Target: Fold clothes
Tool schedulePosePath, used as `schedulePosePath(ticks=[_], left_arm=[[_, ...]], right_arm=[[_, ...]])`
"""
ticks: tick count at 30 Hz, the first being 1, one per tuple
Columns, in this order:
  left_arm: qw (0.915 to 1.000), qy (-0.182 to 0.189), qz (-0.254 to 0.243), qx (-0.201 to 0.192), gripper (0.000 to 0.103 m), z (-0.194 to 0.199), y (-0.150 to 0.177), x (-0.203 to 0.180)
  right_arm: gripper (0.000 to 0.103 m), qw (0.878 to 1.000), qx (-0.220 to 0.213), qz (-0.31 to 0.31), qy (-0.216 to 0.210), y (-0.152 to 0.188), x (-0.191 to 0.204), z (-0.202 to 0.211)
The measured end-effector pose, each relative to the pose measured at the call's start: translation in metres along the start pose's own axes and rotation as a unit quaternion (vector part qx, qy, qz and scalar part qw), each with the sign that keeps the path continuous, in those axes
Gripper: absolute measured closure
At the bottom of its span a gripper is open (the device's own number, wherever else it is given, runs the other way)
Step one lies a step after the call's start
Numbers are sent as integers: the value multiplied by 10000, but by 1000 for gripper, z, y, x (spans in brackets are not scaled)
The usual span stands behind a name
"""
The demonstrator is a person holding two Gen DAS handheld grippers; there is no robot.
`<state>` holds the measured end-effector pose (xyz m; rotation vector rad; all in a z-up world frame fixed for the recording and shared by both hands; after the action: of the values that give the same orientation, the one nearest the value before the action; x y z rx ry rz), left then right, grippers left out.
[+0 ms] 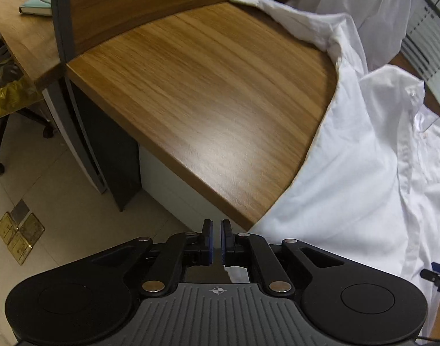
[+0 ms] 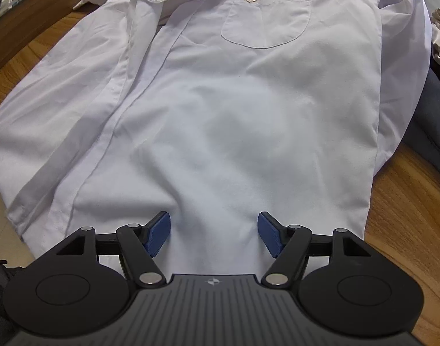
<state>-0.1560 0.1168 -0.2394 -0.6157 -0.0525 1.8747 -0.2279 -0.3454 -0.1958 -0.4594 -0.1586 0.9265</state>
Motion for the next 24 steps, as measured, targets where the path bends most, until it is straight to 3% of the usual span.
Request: schedulePosePath(ticks=[8,12,14,18,24], left_arm=[[9979,439,-449,-145,72,4,-15,-66],[9931,756,-900,-31,61,-5,-12,-120],[9885,930,-1190,109,54,-11,-3,-149],[9753,1244,-1767,453,52,-27,21,-203],[9515,1544,-2451,1038,52,-40,68,-254]], right_arm=[[30,9984,-497,-202,185,-15,3,30],[30,9958,-604,-554,418,-2,-16,44],[30,9934,-630,-720,632,12,-28,53],[29,9871,-582,-1129,978,50,-50,65],[30,9746,-302,-1943,1075,117,-62,67]])
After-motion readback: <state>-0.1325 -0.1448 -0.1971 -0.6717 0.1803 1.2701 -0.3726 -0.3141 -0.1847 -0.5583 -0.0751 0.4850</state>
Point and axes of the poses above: each gripper's, at about its wrist camera, not at the fingertips, and z roughly against the way its jaws point, x to its left, y to its underside, the point moved 7 cm from there along -z, roughly the way its jaws point, and after that the axes turned 14 degrees about z, right-handed, at the moved point
